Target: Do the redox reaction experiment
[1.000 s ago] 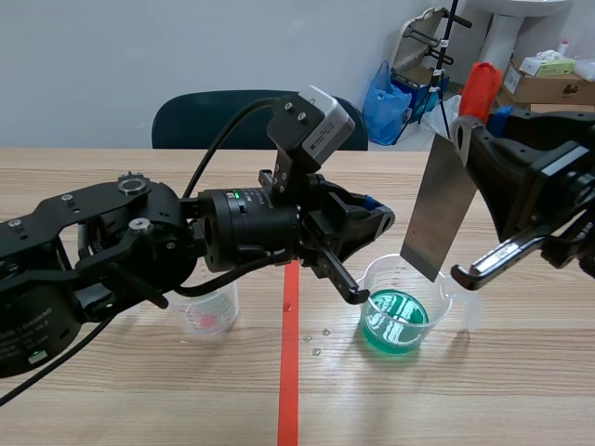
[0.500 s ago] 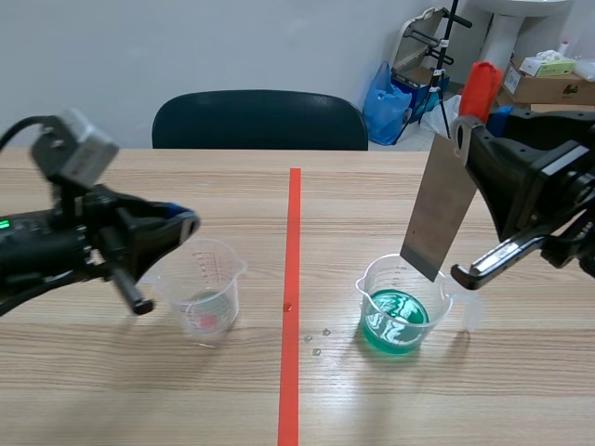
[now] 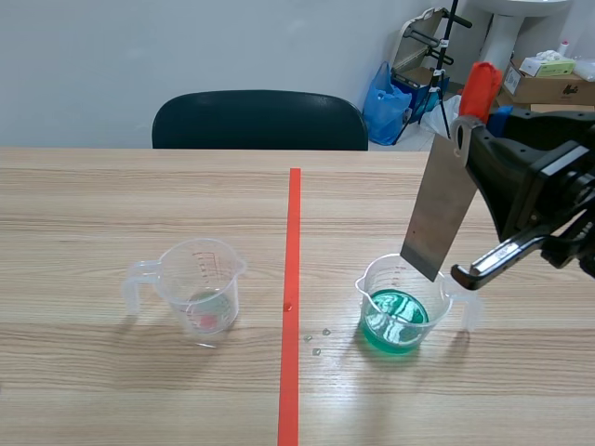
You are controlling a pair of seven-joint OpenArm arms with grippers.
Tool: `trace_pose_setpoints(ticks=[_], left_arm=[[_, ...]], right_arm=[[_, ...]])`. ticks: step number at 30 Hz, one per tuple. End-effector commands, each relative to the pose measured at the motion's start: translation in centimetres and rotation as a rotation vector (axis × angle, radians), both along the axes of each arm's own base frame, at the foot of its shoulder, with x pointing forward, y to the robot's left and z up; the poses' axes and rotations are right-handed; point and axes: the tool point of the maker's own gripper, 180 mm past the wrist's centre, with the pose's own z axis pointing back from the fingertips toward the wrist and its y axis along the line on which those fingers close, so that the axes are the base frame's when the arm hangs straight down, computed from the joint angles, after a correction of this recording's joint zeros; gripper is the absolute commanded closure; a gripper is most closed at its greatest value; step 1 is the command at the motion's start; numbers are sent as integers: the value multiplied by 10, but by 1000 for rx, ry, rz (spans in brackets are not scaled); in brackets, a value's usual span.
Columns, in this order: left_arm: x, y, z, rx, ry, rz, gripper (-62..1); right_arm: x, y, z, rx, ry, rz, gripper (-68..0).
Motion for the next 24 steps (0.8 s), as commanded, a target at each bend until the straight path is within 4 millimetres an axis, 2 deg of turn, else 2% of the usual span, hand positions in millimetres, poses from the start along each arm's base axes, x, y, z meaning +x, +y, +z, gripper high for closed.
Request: trace_pose_setpoints(ticks=[1,4,7,9,13,14,15,24], left_arm=[[-9,-3,6,-21,-26,11,-28],[-36,3,8,7,-10,22,-33],[-58,8,5,48,26,30,-112],[-65,11,3,74,40,42,-216],[-64,20,5,98,23,92,-538],[-64,22,6,102,19,102,-595],[-64,23,6,104,17,108,-623],[-63,26,8,113,7,118,-623]], right_arm=[[1,3,17,18,-52,12,-20],[1,3,17,18,-52,12,-20],[1,3,17,18,-52,12,-20],[1,3,17,18,-52,12,-20],[1,3,17,18,-52,12,-20],[1,3,17,18,-52,12,-20],[1,3,17,18,-52,12,-20],[0,4,18,21,-59,14,-20]])
